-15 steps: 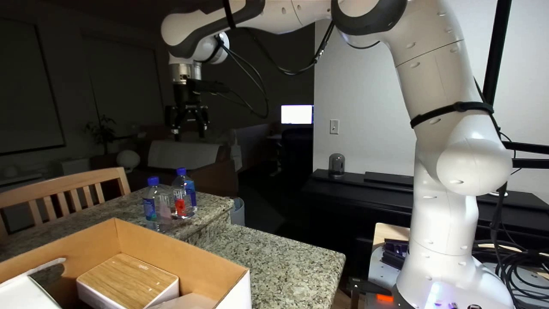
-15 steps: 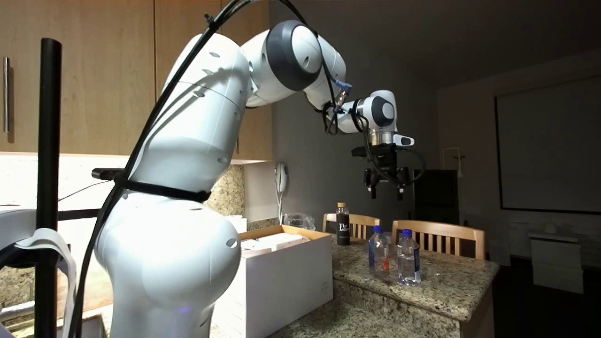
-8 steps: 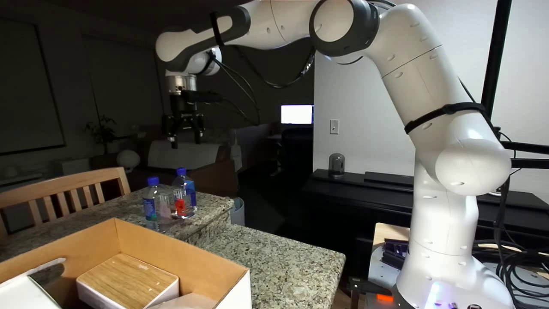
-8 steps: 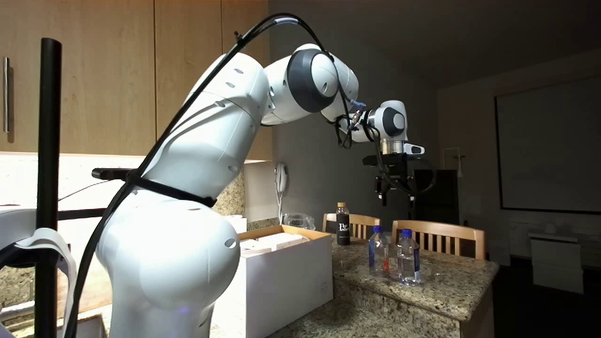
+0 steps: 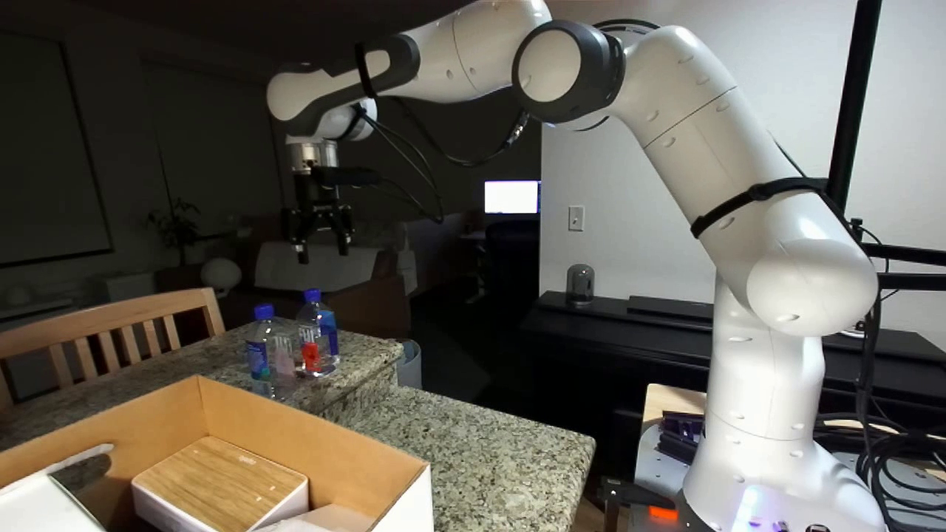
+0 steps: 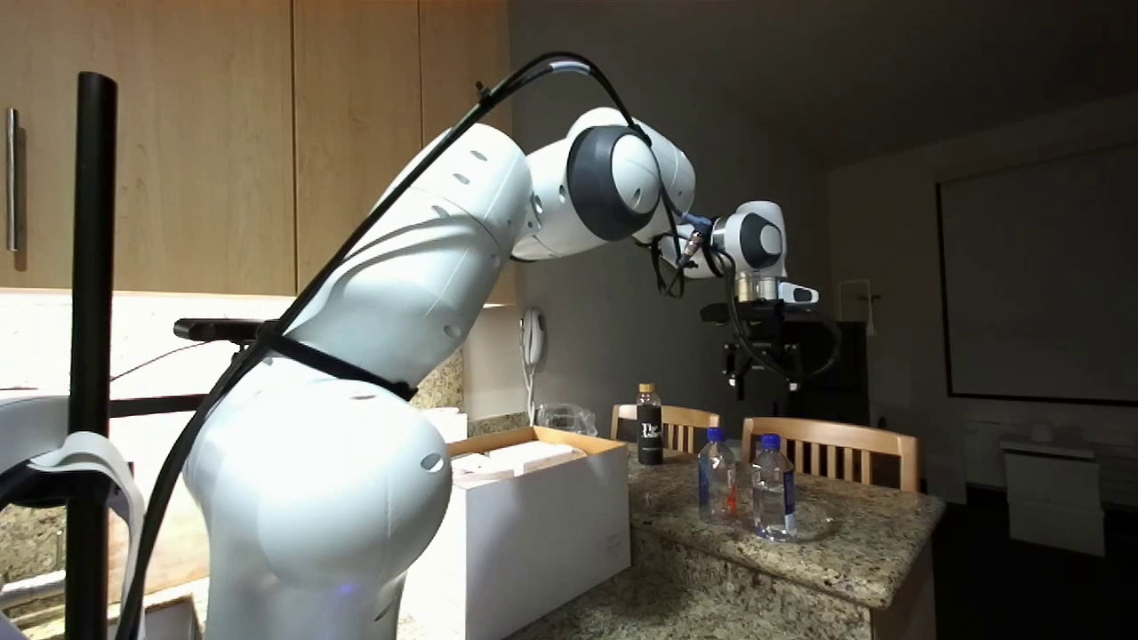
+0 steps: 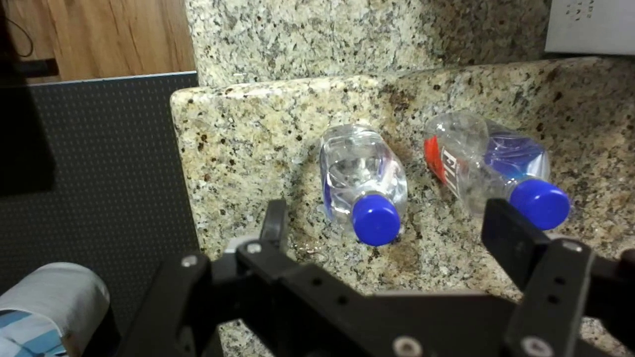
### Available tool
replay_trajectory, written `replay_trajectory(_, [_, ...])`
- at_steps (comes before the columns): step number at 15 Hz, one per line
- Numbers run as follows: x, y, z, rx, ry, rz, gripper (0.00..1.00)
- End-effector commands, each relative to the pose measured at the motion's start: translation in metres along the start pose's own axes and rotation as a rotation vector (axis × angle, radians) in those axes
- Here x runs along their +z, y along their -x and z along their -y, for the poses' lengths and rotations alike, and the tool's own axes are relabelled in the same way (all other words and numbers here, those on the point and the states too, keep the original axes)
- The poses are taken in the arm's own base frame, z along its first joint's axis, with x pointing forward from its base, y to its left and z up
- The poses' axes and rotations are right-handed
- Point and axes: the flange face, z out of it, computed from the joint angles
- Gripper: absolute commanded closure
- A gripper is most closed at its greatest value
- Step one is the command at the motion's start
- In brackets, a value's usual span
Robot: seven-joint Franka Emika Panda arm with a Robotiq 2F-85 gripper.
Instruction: Put the water bottles on the counter in the box
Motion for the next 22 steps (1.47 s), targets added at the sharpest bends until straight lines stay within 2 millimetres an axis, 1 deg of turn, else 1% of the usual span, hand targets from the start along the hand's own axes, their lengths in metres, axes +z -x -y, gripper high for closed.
replay_trajectory(1, [0.010, -0.010, 0.003, 0.008, -0.021, 0.015, 0.00])
replay_trajectory(6, [0.029, -0.021, 0.015, 0.006, -0.017, -0.008, 0.00])
replay_trajectory(8, [0.037, -0.025, 0.017, 0.017, 0.004, -0.022, 0.02])
replay_trajectory(9, [0.041, -0.027, 0.018, 0.022, 0.013, -0.024, 0.00])
replay_trajectory(17, [0.074, -0.043, 0.011, 0.070, 0.019, -0.057, 0.00])
replay_trajectory(18, [0.076, -0.045, 0.011, 0.073, 0.018, -0.066, 0.04])
replay_trajectory(19, [0.077, -0.046, 0.011, 0.076, 0.017, -0.077, 0.27])
replay_trajectory(21, [0.076, -0.049, 0.012, 0.083, 0.015, -0.106, 0.31])
replay_trajectory(22, [0.075, -0.050, 0.012, 0.086, 0.015, -0.117, 0.38])
